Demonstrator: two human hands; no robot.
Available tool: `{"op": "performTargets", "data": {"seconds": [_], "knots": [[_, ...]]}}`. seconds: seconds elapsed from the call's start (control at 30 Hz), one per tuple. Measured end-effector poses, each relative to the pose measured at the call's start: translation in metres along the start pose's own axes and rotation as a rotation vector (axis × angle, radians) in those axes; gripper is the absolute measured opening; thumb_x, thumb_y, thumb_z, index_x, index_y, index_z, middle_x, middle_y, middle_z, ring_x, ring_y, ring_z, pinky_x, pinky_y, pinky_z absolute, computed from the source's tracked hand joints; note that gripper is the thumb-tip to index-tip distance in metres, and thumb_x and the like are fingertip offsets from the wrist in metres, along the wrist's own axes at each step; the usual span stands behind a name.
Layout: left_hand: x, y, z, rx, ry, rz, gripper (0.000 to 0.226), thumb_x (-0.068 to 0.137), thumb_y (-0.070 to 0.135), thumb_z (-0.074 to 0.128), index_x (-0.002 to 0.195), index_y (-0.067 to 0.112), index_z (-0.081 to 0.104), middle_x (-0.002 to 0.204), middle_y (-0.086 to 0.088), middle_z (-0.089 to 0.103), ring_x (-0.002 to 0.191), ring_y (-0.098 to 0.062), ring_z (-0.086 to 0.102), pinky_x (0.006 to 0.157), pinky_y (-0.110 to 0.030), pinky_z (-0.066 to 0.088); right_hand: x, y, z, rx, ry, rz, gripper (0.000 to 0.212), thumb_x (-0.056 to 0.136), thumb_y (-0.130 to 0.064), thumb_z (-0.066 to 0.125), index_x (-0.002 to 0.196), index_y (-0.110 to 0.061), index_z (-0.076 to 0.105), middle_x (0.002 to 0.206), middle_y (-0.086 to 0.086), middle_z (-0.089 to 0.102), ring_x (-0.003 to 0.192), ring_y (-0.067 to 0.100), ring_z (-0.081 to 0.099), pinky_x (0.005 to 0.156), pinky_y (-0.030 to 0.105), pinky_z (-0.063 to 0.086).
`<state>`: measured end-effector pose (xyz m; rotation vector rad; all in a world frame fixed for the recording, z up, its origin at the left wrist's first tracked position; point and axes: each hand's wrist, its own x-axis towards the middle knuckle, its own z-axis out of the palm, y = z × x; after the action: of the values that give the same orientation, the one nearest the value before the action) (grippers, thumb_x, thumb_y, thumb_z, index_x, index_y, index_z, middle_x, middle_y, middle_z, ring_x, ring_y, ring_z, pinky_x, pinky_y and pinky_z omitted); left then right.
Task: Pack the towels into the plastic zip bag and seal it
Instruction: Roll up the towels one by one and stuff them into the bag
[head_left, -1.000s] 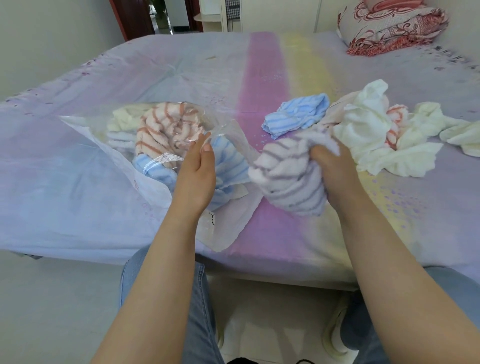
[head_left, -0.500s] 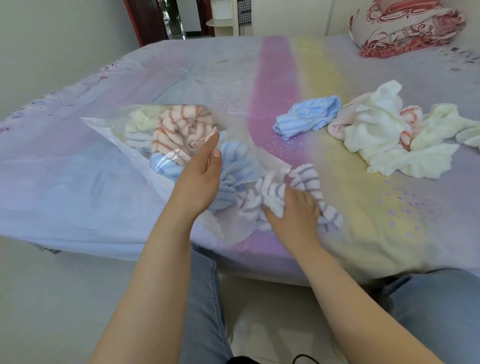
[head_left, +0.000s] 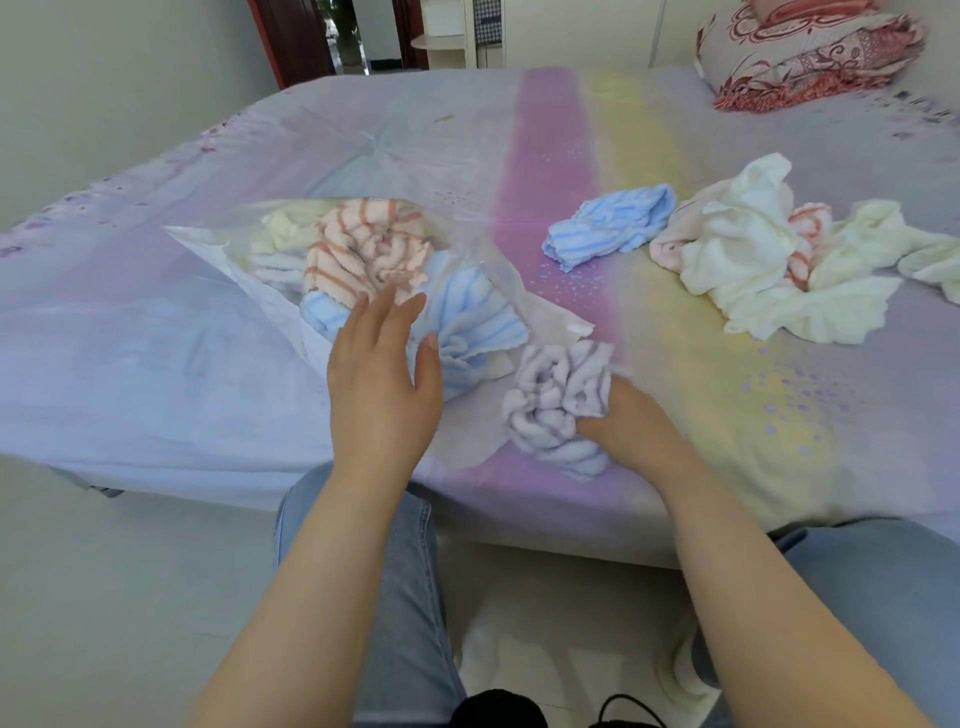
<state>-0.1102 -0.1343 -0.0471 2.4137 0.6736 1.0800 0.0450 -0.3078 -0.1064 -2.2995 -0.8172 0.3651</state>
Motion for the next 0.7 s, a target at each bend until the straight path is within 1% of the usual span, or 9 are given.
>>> {"op": "performTargets", "data": {"seconds": [0.03, 0.07, 0.17, 0.23, 0.33, 0.43, 0.53, 0.6, 0.7], "knots": [[-0.008, -0.003, 0.001, 0.042, 0.035, -0.008, 0.042, 0.092, 0.027, 0.054, 0.133, 0.015, 0.055, 0.147, -0.009, 0.047, 0.141, -0.031, 0.036, 0.111, -0.053, 0.033, -0.007, -0.007, -0.007, 0.145, 0.001, -0.038, 0.009, 0.088, -0.032, 0.063, 0.096, -0.031, 0.060, 0.086, -0.010, 0.064, 0.077, 0.002, 0.061, 0.063, 0.016, 0.044], [-0.015, -0.005, 0.000, 0.072, 0.055, -0.034, 0.045, 0.090, 0.030, 0.057, 0.133, 0.016, 0.054, 0.149, -0.009, 0.044, 0.144, -0.032, 0.031, 0.111, -0.056, 0.030, -0.015, -0.016, -0.011, 0.282, -0.016, -0.085, 0.015, 0.087, -0.023, 0.066, 0.096, -0.032, 0.060, 0.085, -0.013, 0.064, 0.073, -0.008, 0.059, 0.062, 0.010, 0.043], [-0.027, -0.013, 0.002, 0.059, -0.015, -0.128, 0.047, 0.087, 0.027, 0.063, 0.133, 0.023, 0.055, 0.156, -0.002, 0.033, 0.149, -0.027, 0.018, 0.113, -0.062, 0.022, -0.024, -0.052, -0.011, 0.470, -0.215, -0.255, 0.040, 0.085, -0.008, 0.065, 0.118, -0.028, 0.057, 0.112, -0.017, 0.064, 0.096, -0.017, 0.055, 0.083, 0.008, 0.043], [-0.027, -0.015, 0.000, -0.011, -0.037, -0.098, 0.039, 0.089, 0.023, 0.059, 0.128, 0.021, 0.061, 0.150, 0.001, 0.044, 0.146, -0.024, 0.026, 0.110, -0.061, 0.028, -0.012, -0.079, 0.003, 0.481, -0.231, -0.299, 0.044, 0.088, -0.003, 0.059, 0.126, -0.023, 0.051, 0.121, -0.017, 0.058, 0.107, -0.014, 0.052, 0.094, 0.010, 0.041], [-0.020, -0.009, -0.011, -0.202, 0.043, -0.157, 0.039, 0.094, 0.025, 0.043, 0.128, 0.021, 0.063, 0.130, 0.012, 0.060, 0.137, -0.018, 0.043, 0.105, -0.052, 0.040, 0.022, -0.126, 0.021, 0.426, 0.100, -0.268, 0.033, 0.094, -0.012, 0.050, 0.127, -0.015, 0.050, 0.116, -0.003, 0.057, 0.112, 0.014, 0.057, 0.087, 0.021, 0.041], [-0.011, -0.005, -0.021, -0.298, 0.106, -0.209, 0.036, 0.098, 0.029, 0.044, 0.131, 0.030, 0.060, 0.121, 0.021, 0.060, 0.124, -0.009, 0.056, 0.104, -0.037, 0.044, 0.059, -0.155, 0.044, 0.051, 0.406, -0.303, 0.031, 0.090, -0.007, 0.049, 0.121, -0.002, 0.050, 0.119, 0.017, 0.053, 0.110, 0.034, 0.052, 0.085, 0.035, 0.043], [-0.001, -0.006, -0.028, -0.339, 0.128, -0.227, 0.036, 0.100, 0.032, 0.045, 0.133, 0.030, 0.059, 0.120, 0.020, 0.060, 0.115, 0.006, 0.056, 0.094, -0.017, 0.042, 0.089, -0.153, 0.066, -0.390, 0.243, -0.345, 0.049, 0.093, -0.011, 0.044, 0.140, -0.002, 0.033, 0.139, 0.018, 0.041, 0.123, 0.036, 0.041, 0.099, 0.041, 0.037], [0.005, -0.008, -0.031, -0.335, 0.111, -0.223, 0.034, 0.101, 0.027, 0.046, 0.133, 0.027, 0.059, 0.121, 0.023, 0.057, 0.121, 0.005, 0.053, 0.094, -0.012, 0.040, 0.101, -0.150, 0.069, -0.328, 0.028, -0.278, 0.066, 0.092, -0.021, 0.047, 0.148, -0.004, 0.017, 0.150, 0.016, 0.030, 0.129, 0.038, 0.036, 0.106, 0.043, 0.031], [0.010, -0.011, -0.032, -0.309, 0.116, -0.250, 0.033, 0.101, 0.028, 0.046, 0.131, 0.028, 0.060, 0.102, 0.029, 0.062, 0.081, 0.008, 0.059, 0.077, -0.014, 0.044, 0.098, -0.144, 0.067, -0.070, -0.050, -0.297, 0.083, 0.085, -0.038, 0.052, 0.150, -0.007, 0.011, 0.154, 0.016, 0.027, 0.134, 0.037, 0.037, 0.108, 0.045, 0.036]]}}
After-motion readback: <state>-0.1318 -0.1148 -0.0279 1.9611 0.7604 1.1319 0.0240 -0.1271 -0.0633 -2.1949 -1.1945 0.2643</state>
